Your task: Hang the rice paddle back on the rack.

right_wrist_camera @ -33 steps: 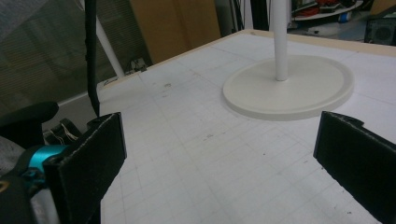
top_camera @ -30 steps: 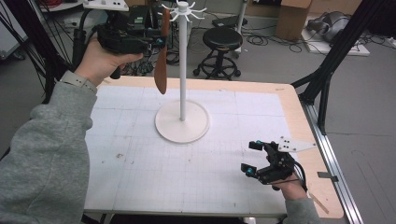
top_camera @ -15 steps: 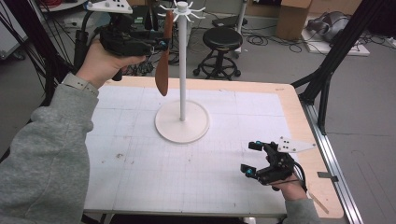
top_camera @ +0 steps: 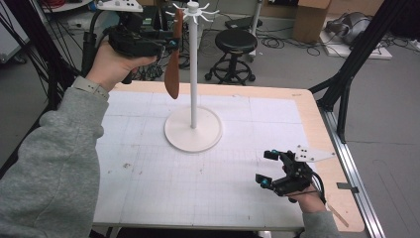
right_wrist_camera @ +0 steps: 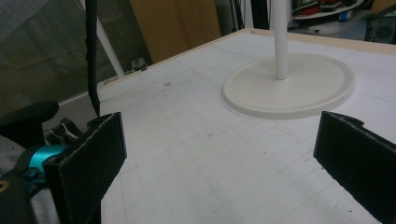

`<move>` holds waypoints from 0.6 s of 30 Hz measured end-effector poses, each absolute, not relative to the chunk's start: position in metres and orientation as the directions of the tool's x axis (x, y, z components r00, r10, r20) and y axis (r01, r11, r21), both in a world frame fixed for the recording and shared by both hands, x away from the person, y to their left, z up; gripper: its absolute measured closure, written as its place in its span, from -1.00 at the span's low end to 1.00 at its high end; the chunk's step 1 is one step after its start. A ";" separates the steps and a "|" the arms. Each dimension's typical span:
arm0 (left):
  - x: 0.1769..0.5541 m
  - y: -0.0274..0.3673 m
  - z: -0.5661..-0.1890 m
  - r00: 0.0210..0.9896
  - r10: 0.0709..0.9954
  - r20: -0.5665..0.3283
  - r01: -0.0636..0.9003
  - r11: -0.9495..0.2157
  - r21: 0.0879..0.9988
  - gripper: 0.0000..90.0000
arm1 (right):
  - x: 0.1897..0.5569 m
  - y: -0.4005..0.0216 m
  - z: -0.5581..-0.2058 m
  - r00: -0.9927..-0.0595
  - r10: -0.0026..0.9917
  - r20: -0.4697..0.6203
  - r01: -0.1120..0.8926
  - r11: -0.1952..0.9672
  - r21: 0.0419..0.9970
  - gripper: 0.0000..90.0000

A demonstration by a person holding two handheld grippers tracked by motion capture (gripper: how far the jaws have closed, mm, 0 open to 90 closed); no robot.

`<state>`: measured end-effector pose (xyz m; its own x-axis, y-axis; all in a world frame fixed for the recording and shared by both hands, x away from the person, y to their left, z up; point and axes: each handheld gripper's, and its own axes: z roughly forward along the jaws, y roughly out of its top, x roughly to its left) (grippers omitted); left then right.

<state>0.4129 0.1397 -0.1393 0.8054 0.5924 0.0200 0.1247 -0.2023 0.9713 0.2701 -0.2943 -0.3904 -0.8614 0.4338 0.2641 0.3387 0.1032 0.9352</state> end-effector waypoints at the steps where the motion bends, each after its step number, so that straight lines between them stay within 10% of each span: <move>1: 0.413 0.139 -0.139 0.805 0.592 0.020 0.126 -0.203 0.971 0.44 | 0.270 -0.294 -0.390 -0.862 0.433 0.264 0.340 0.105 0.935 -0.98; 18: 0.419 0.136 -0.145 0.806 0.593 0.005 0.151 -0.214 0.965 0.44 | 0.270 -0.296 -0.391 -0.859 0.438 0.267 0.342 0.101 0.934 -0.98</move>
<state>0.4185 0.1365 -0.1451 0.8055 0.5925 0.0054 0.1506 -0.2135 0.9653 0.2696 -0.2958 -0.3910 -0.8586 0.4378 0.2668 0.3417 0.1008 0.9344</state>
